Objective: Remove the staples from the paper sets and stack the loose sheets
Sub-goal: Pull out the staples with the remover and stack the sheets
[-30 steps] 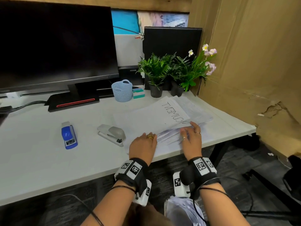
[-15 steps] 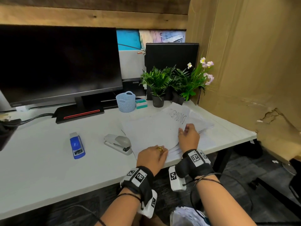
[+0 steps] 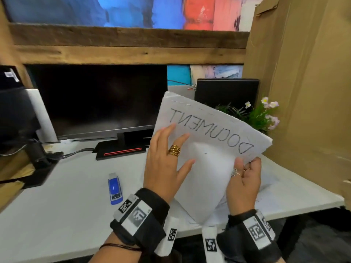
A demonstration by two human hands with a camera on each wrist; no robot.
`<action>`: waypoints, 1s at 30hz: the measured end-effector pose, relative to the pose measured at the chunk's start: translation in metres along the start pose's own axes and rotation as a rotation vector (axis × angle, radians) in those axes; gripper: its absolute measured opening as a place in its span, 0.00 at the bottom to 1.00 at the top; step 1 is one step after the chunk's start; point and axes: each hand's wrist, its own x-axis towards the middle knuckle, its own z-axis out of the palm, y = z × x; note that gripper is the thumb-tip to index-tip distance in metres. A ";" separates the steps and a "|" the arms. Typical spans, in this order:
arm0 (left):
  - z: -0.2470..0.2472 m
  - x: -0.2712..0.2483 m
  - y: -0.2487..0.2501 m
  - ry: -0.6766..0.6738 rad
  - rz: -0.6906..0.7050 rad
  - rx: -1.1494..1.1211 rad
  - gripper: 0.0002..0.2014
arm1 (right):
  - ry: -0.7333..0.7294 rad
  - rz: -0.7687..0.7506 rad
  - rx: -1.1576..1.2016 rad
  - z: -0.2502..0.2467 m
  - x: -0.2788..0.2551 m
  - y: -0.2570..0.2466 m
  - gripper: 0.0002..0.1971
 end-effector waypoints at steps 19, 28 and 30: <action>-0.067 -0.034 -0.055 -0.459 -0.406 0.319 0.17 | -0.843 0.133 -0.256 0.054 -0.054 0.023 0.18; -0.064 -0.052 -0.073 -0.590 -0.424 0.397 0.15 | -1.275 0.317 -1.064 0.140 -0.026 0.074 0.35; -0.062 -0.052 -0.072 -0.600 -0.416 0.416 0.15 | -1.298 0.379 -1.089 0.149 -0.031 0.079 0.40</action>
